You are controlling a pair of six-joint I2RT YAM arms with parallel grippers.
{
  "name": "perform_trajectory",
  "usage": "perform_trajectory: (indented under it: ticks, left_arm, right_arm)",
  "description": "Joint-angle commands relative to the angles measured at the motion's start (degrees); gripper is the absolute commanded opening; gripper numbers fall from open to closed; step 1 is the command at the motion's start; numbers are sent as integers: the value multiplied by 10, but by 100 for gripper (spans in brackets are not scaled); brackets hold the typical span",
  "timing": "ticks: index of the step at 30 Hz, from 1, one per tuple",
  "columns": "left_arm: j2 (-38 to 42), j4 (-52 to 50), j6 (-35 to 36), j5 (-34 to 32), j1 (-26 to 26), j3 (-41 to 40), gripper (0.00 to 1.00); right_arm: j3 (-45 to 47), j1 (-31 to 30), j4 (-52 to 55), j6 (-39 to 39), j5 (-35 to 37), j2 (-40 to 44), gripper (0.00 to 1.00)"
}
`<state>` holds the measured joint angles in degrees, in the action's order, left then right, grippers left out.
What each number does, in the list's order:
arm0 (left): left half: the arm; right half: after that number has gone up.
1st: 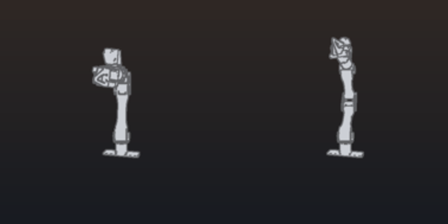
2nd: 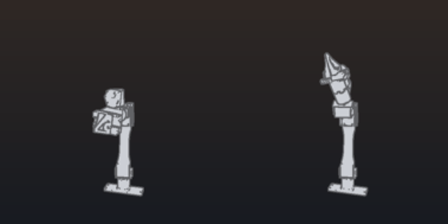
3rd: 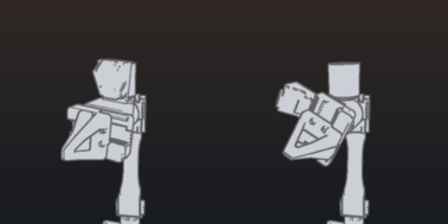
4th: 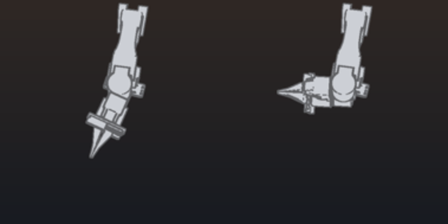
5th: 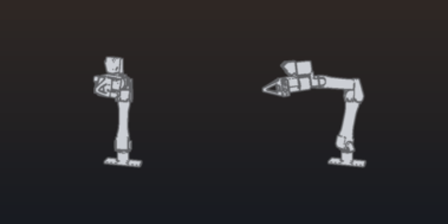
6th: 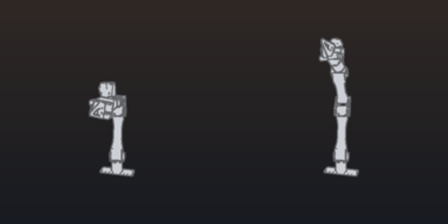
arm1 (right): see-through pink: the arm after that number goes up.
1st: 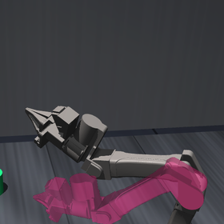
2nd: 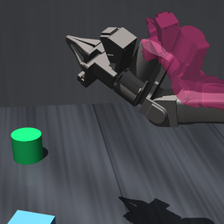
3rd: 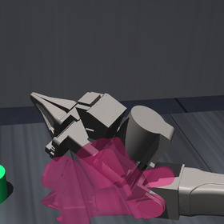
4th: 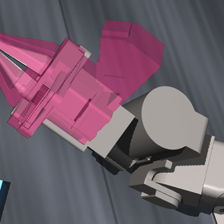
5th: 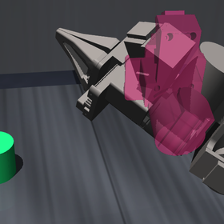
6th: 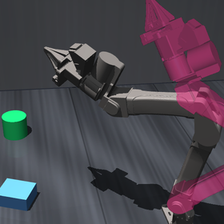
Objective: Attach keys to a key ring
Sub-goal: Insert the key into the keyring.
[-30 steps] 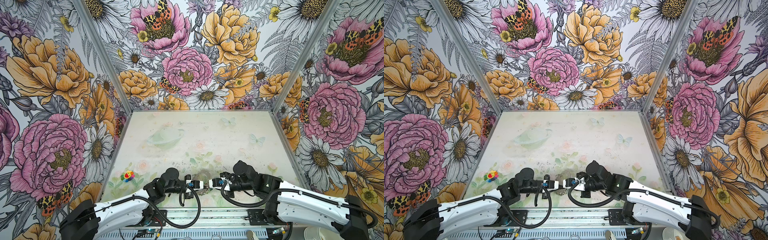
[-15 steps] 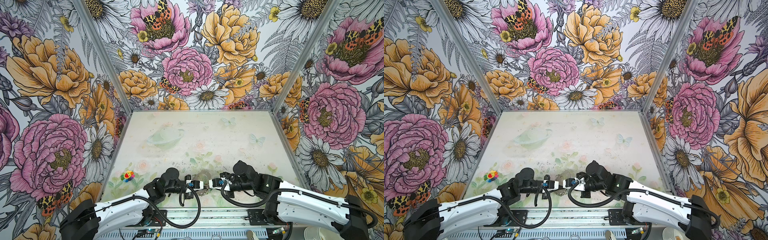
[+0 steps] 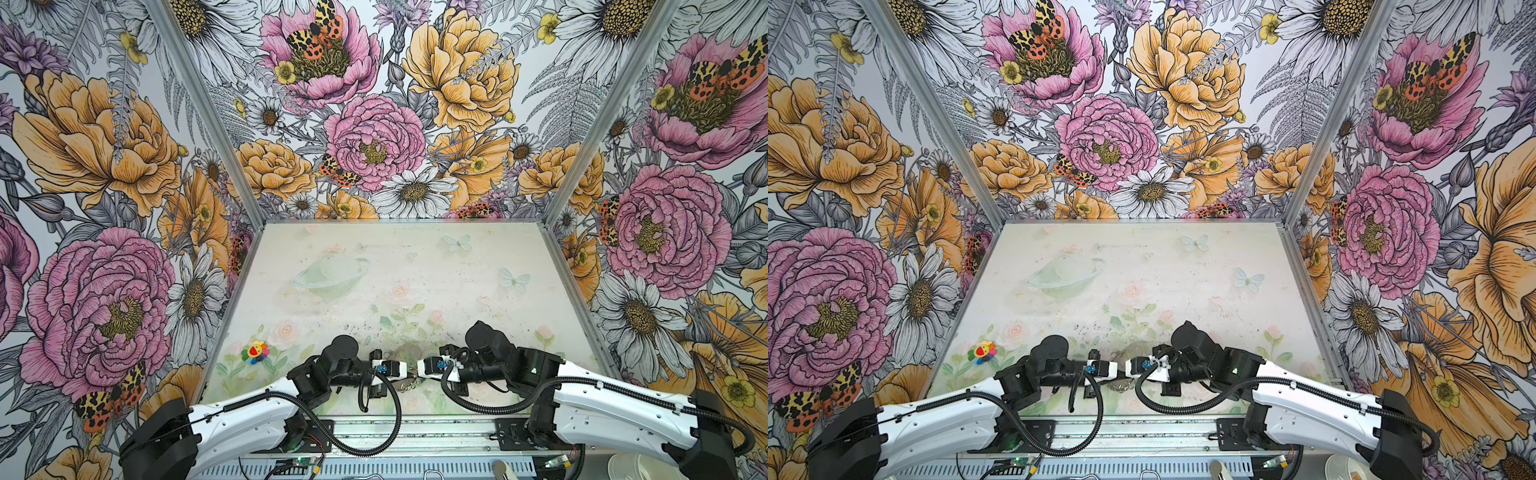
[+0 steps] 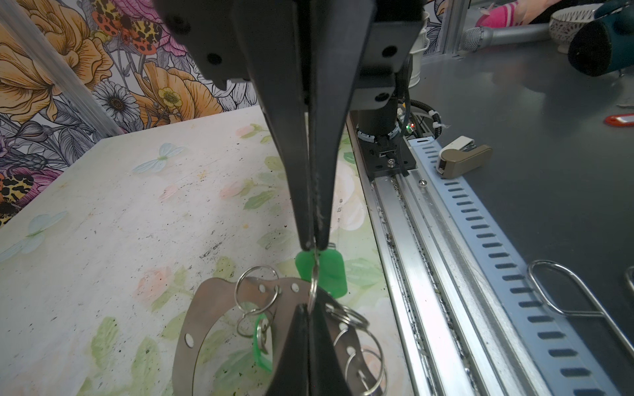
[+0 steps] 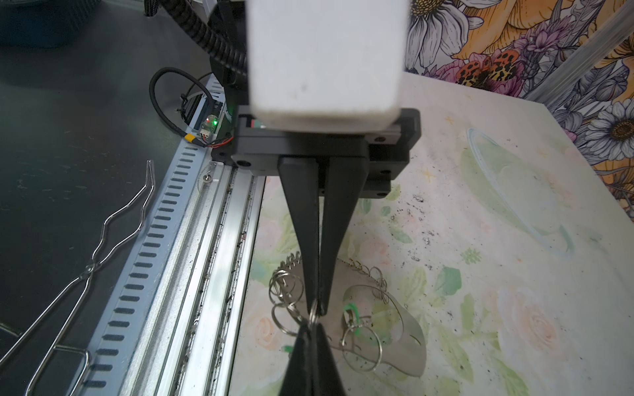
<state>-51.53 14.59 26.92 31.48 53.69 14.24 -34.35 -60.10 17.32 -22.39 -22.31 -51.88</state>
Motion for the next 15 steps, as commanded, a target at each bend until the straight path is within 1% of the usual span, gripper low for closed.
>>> perform_trajectory:
  ticks: [1, 15]
  left_arm:
    - [0, 15, -6, 25, -4, 16, 0]
    - [3, 19, -8, 31, -4, 14, 0]
  right_arm:
    - [-5, -4, -9, -1, 4, -2, 0]
    - [-10, -4, -14, -1, 6, -16, 0]
